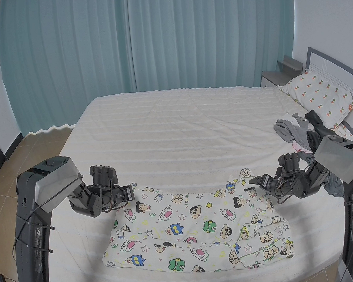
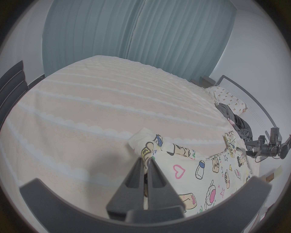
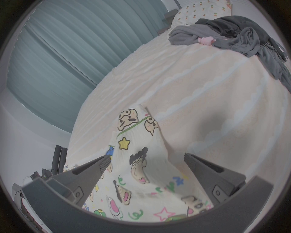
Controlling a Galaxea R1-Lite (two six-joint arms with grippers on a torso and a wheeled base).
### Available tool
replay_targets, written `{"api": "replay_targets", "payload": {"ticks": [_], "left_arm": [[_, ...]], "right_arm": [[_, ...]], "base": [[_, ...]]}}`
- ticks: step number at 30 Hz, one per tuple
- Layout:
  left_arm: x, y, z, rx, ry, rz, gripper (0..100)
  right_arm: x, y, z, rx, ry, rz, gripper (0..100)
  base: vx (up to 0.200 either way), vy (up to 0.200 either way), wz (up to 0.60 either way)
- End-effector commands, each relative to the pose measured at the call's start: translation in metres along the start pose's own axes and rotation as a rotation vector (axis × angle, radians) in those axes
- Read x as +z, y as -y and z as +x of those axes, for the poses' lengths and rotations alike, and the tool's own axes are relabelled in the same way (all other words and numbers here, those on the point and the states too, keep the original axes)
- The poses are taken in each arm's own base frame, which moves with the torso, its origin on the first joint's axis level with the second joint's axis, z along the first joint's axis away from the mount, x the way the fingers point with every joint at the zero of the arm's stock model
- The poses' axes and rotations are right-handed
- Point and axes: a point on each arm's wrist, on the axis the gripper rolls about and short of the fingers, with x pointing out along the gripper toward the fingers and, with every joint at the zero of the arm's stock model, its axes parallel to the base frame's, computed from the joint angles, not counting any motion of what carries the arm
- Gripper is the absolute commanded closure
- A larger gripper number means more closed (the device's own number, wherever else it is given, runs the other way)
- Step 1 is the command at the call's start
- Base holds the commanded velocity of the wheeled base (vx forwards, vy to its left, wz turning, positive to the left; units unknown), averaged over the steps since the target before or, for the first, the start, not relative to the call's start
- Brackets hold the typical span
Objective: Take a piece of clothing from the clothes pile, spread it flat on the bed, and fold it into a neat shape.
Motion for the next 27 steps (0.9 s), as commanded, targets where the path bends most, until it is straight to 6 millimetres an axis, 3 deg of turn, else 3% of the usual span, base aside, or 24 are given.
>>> {"api": "replay_targets", "payload": {"ticks": [1,16,17,27], "left_arm": [[0.0,0.002,0.0,-0.001,0.001,0.003,100],[-0.004,0.001,-0.001,0.008,-0.01,-0.029,100],[-0.004,0.001,-0.001,0.008,-0.01,-0.029,100],[-0.005,-0.001,-0.004,0.013,-0.018,-0.033,100]], "right_arm": [[-0.002,0.008,0.027,-0.026,-0.035,0.001,0],[0.008,-0.008,0.042,0.038,-0.128,-0.017,0],[0.008,-0.008,0.042,0.038,-0.128,-0.017,100],[0.012,-0.002,0.039,0.039,-0.129,0.009,100]], "base": [[0.0,0.0,0.0],[0.0,0.0,0.0],[0.0,0.0,0.0],[0.0,0.0,0.0]]}}
